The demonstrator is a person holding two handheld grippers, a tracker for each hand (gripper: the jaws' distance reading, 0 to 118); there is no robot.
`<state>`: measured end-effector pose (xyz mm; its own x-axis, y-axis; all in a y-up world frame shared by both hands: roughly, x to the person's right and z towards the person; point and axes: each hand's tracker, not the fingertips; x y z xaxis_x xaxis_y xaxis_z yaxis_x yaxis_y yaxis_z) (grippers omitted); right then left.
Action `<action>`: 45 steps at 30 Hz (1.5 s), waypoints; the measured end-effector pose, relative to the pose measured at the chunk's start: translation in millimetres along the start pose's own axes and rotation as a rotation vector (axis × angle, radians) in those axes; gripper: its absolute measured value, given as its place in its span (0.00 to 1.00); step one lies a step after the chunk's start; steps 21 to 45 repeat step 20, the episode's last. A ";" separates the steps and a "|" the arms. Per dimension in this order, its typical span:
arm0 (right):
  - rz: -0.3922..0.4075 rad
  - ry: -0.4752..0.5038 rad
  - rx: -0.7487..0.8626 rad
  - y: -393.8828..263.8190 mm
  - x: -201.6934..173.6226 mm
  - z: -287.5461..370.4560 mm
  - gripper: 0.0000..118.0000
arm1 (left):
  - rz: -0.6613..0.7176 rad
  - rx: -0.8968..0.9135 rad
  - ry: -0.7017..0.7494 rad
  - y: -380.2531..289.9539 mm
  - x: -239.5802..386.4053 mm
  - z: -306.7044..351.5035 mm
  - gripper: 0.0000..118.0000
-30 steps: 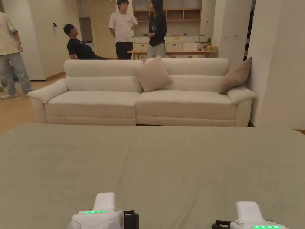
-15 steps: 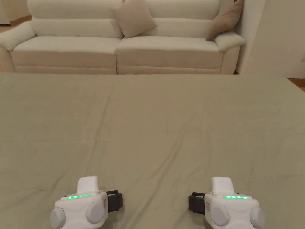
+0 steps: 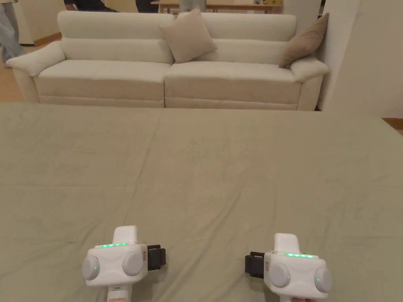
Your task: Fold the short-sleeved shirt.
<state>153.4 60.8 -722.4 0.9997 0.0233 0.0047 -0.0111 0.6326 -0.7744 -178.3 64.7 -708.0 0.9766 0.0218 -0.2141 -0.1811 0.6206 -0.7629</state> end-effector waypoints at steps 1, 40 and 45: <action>0.004 -0.005 -0.002 1.2 -1.0 -1.6 1.00 | 0.000 0.000 0.000 0.1 0.0 -0.1 0.99; 0.005 -0.001 -0.008 4.3 -0.6 3.2 1.00 | 0.001 -0.001 -0.001 1.5 -1.2 0.0 0.99; 0.005 -0.001 -0.008 4.3 -0.6 3.2 1.00 | 0.001 -0.001 -0.001 1.5 -1.2 0.0 0.99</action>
